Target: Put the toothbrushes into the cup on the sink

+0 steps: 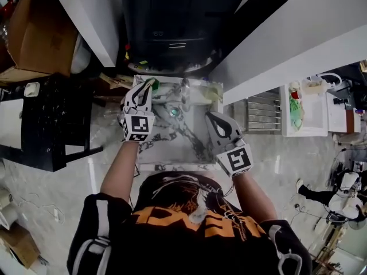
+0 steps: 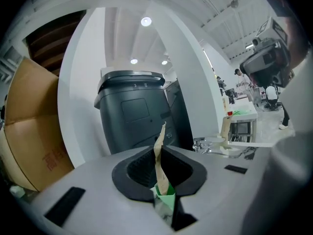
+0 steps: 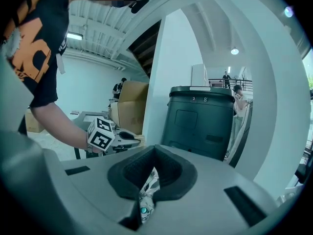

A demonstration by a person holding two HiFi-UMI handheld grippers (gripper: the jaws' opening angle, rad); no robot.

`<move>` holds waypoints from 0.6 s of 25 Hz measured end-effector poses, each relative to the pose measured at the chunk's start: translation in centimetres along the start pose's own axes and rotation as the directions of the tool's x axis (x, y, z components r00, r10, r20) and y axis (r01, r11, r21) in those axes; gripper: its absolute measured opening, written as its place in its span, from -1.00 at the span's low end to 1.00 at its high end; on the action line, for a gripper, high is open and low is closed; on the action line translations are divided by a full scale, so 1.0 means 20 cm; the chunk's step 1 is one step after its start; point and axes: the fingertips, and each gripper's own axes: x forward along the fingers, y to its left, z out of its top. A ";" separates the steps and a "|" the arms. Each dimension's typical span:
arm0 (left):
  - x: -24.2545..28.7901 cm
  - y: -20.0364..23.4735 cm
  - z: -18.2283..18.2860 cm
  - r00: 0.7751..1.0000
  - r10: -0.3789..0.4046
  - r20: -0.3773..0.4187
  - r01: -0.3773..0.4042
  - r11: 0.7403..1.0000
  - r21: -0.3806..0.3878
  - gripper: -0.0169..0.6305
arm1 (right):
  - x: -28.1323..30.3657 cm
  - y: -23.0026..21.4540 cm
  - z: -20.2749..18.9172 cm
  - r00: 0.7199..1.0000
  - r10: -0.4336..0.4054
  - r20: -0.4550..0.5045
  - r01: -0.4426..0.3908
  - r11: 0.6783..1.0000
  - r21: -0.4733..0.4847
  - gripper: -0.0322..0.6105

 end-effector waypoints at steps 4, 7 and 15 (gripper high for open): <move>0.04 -0.06 -0.10 0.999 -0.042 -0.031 0.042 0.999 0.003 -0.76 | 0.03 0.01 -0.03 1.000 -0.004 -0.017 0.004 1.000 0.010 -0.86; 0.07 -0.09 -0.14 0.996 -0.074 -0.047 0.075 0.997 0.012 -0.59 | 0.06 0.02 -0.04 1.000 -0.007 -0.017 0.007 1.000 0.023 -0.86; 0.10 -0.10 -0.13 0.994 -0.104 -0.037 0.104 0.995 0.004 -0.35 | 0.06 0.00 -0.03 0.999 -0.041 -0.008 0.042 0.998 0.046 -0.86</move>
